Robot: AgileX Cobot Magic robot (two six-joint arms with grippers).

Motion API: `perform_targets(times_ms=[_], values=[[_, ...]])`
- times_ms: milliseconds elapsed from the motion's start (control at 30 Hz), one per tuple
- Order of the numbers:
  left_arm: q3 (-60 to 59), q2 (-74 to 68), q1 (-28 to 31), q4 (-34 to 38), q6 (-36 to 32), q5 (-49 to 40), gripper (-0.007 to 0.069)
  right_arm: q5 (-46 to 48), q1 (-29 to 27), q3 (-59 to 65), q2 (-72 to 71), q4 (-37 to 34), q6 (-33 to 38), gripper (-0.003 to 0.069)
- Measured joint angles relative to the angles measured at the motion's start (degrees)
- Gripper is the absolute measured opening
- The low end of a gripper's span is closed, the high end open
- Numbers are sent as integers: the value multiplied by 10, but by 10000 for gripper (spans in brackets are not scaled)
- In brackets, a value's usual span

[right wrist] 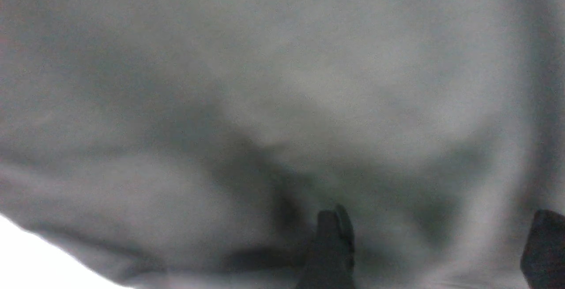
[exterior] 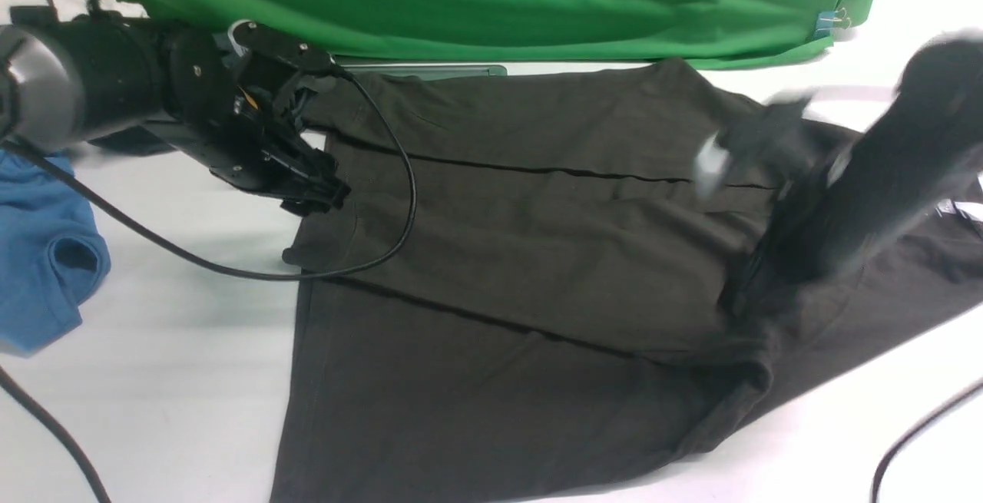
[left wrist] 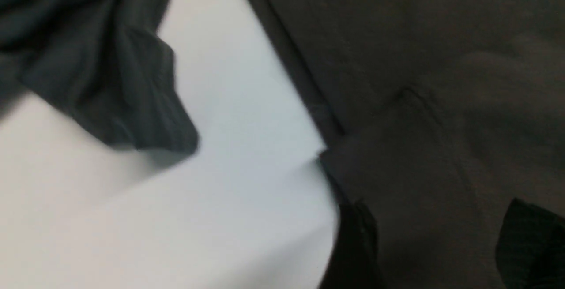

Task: Fold a long-sleeved shirt on a white desktop.
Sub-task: 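Grab the top left corner of the dark shirt with the left gripper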

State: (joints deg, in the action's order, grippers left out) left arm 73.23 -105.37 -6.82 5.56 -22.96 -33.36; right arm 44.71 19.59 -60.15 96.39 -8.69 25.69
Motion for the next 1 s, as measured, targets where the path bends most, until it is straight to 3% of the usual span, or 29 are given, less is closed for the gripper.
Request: perform_targets(times_ms=[133,167,200,300,467,567,700,867,933,1000], values=[[0,33,-10,27,-10,-32,283,-70,34,58,0,22,-9,520],[0,46,-14,31,-12,-41,223,-91,39,70,0,33,-16,521],[0,72,-22,37,-14,-56,111,-120,42,84,0,53,-32,521],[0,111,-36,47,-25,-76,29,-136,40,90,0,87,-68,521],[-4,162,-55,50,-27,-93,18,-136,33,91,0,100,-103,510],[-27,202,-66,53,-27,-95,18,-129,31,92,3,108,-110,462],[-70,251,-70,57,-27,-91,18,-123,31,92,18,115,-115,336],[-123,309,-70,57,-28,-70,18,-98,31,92,22,116,-123,120],[-135,329,-70,57,-28,-66,18,-81,31,92,17,116,-137,57],[-137,338,-70,58,-28,-66,18,-57,31,92,10,116,-162,41]])
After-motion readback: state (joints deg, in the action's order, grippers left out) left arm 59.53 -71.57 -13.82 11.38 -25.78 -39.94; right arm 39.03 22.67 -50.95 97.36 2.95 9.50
